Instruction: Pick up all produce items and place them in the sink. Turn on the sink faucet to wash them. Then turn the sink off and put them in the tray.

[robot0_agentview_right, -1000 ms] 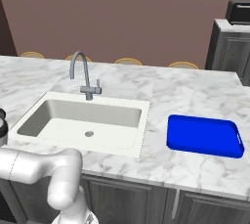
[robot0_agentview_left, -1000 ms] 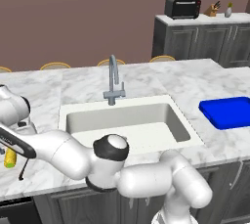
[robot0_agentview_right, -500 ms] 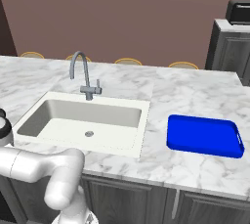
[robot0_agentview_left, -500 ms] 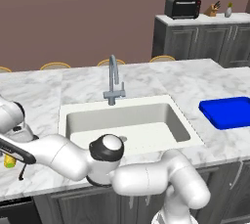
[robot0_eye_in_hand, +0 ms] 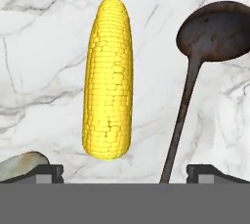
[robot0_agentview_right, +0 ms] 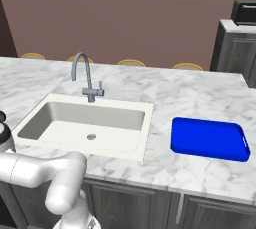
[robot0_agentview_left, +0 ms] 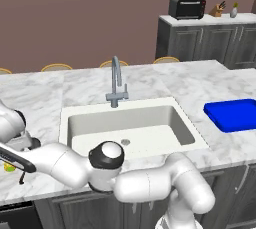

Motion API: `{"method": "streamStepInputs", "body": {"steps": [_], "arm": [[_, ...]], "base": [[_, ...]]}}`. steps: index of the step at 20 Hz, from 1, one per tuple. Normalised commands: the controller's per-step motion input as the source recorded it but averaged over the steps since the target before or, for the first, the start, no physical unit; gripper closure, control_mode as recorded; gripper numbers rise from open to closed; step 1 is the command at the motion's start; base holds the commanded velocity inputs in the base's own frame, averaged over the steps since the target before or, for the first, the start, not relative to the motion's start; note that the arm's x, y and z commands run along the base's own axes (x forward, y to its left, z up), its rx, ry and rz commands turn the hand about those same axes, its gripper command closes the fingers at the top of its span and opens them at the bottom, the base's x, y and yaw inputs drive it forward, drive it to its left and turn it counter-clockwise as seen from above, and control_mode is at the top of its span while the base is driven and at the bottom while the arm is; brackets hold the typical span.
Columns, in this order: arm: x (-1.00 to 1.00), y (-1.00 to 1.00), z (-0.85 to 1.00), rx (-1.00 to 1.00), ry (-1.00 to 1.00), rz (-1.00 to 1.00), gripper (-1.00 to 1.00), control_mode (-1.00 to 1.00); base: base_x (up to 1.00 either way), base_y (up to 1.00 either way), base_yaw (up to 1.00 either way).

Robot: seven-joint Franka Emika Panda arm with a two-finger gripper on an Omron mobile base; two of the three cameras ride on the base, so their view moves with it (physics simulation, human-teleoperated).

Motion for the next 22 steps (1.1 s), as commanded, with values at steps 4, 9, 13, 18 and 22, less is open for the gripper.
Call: {"method": "streamStepInputs", "body": {"steps": [4,9,13,18,22], "arm": [[0.19,0.0,-0.29,0.12,-0.02,0.0,-1.0,-1.0],[0.12,0.0,-0.37,0.06,-0.01,0.0,-1.0,-1.0],[0.0,0.05,-0.37,0.02,0.0,0.0,-1.0,-1.0],[0.01,0.1,-0.4,0.0,0.0,0.0,-1.0,-1.0],[0.06,0.14,-0.32,0.0,0.0,0.0,1.0,-1.0]], "base": [[0.0,0.0,0.0],[0.0,0.0,0.0],[0.0,0.0,0.0],[0.0,0.0,0.0],[0.0,0.0,0.0]]}}
